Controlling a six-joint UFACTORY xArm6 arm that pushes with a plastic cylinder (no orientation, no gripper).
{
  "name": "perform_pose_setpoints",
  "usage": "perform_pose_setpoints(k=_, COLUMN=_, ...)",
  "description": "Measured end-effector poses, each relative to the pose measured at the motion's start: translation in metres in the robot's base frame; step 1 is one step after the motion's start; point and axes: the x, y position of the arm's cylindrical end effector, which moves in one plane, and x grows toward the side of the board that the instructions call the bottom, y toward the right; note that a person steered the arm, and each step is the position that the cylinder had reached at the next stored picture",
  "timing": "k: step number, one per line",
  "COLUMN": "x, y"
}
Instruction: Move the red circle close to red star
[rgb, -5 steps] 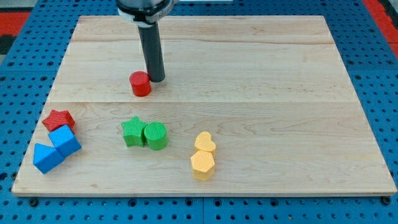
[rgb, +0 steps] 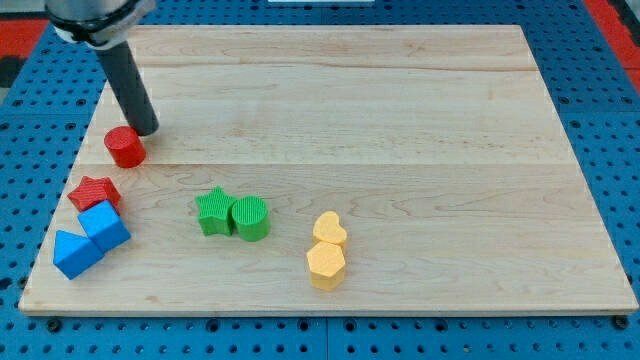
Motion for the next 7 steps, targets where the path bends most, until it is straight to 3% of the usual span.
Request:
perform_pose_setpoints(k=2, x=0.002, y=-0.029)
perform_pose_setpoints(k=7, x=0.071, y=-0.002)
